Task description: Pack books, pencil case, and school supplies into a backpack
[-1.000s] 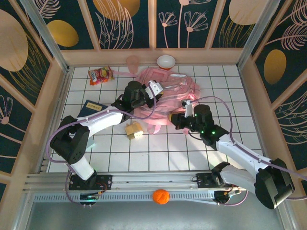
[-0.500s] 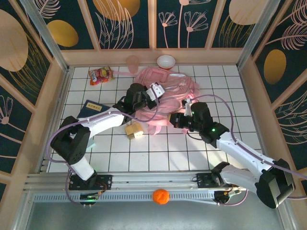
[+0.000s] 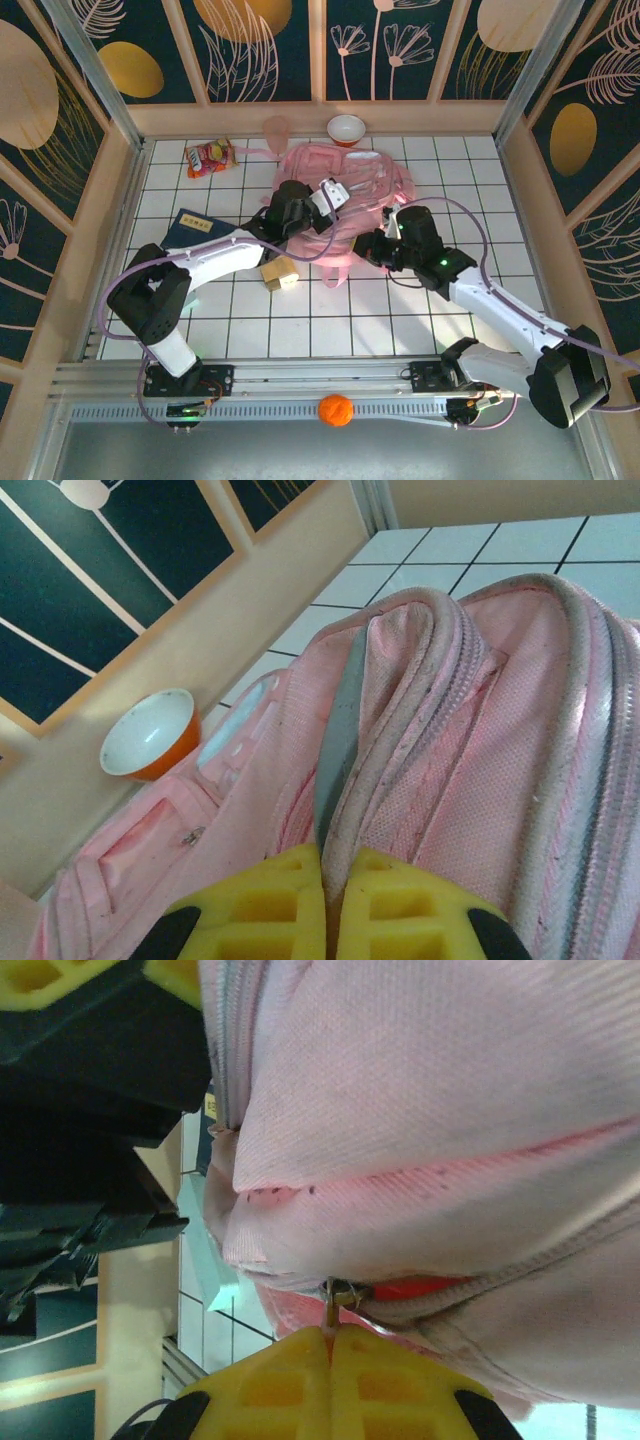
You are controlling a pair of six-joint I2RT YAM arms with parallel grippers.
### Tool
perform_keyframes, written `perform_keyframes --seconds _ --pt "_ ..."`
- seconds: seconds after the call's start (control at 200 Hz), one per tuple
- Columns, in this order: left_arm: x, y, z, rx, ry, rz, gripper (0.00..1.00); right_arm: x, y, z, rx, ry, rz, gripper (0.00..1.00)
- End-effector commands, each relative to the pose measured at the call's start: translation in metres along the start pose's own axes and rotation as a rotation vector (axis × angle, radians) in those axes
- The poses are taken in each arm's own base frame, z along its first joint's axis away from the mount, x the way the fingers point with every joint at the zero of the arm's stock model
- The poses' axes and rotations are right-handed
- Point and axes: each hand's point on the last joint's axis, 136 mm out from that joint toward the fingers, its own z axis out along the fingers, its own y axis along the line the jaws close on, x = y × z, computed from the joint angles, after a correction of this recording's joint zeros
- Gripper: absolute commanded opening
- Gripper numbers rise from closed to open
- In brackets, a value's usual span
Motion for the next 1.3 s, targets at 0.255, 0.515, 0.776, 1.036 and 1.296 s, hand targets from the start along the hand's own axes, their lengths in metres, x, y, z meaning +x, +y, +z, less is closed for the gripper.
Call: perform_keyframes --seconds 0.255,0.515,0.776,1.036,1.296 --pt "-0.05 0.009 0.013 -0.076 -0.127 -0.175 0.0 -0.003 0.04 0.016 -0.078 -0.045 0.056 0.0" --pt "-0.066 0.009 0.017 -0.089 -0.145 -0.443 0.0 -0.005 0.017 0.008 0.028 -0.091 0.077 0.0" --pt "-0.088 -0.003 0.024 -0.063 -0.183 -0.679 0.0 0.009 0.024 0.014 -0.025 -0.105 0.122 0.0" --pt "-0.101 0.001 0.022 -0.051 -0.213 -0.93 0.0 0.015 0.003 0.001 0.038 -0.13 0.133 0.0" --pt "-0.126 -0.013 0.015 -0.023 -0.286 -1.022 0.0 0.022 0.002 0.009 0.033 -0.143 0.136 0.0"
